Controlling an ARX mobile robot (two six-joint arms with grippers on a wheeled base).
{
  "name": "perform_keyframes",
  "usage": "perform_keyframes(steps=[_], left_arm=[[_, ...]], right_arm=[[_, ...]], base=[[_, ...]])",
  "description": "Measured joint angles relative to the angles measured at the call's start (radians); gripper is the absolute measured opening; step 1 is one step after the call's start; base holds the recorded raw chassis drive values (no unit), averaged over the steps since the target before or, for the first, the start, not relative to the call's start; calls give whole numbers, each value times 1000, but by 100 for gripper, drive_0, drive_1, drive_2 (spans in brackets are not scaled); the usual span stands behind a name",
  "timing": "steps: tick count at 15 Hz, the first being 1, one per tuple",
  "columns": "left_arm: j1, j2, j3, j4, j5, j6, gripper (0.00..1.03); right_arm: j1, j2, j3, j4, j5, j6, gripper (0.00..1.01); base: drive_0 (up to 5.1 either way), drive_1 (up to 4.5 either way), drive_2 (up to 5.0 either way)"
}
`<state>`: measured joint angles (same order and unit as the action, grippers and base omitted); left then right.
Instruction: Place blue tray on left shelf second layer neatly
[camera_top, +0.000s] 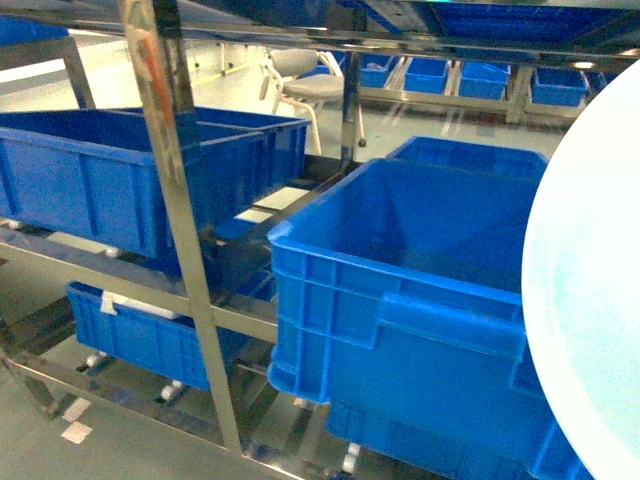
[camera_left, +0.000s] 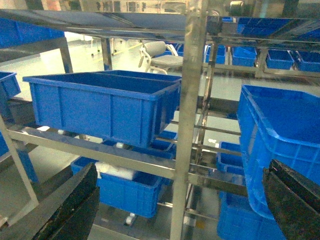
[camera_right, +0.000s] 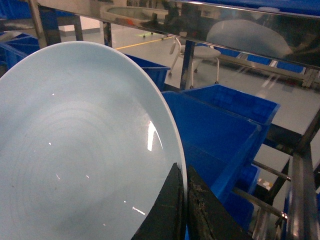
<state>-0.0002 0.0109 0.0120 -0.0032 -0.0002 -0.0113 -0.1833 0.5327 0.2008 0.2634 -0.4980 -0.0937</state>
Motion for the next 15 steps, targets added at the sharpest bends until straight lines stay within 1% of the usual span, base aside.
perform_keyframes(steps=[2, 3, 5, 6, 15], left_arm=[[0, 0, 0, 0, 0, 0, 98], [0, 0, 0, 0, 0, 0, 98], [-1, 0, 0, -2, -6, 0, 98], [0, 0, 0, 0, -4, 0, 98], [0, 0, 0, 0, 0, 0, 98]], right_arm=[[0, 0, 0, -1, 0, 0, 2], [0, 0, 0, 0, 0, 0, 2], [2, 0, 0, -1, -8, 0, 2], [0, 2, 0, -1, -2, 0, 2], [0, 0, 0, 0, -1, 0, 2]], base=[[-508, 311, 137], [0, 0, 0], [-144, -144, -144], [-181, -181, -181], [-166, -166, -166]])
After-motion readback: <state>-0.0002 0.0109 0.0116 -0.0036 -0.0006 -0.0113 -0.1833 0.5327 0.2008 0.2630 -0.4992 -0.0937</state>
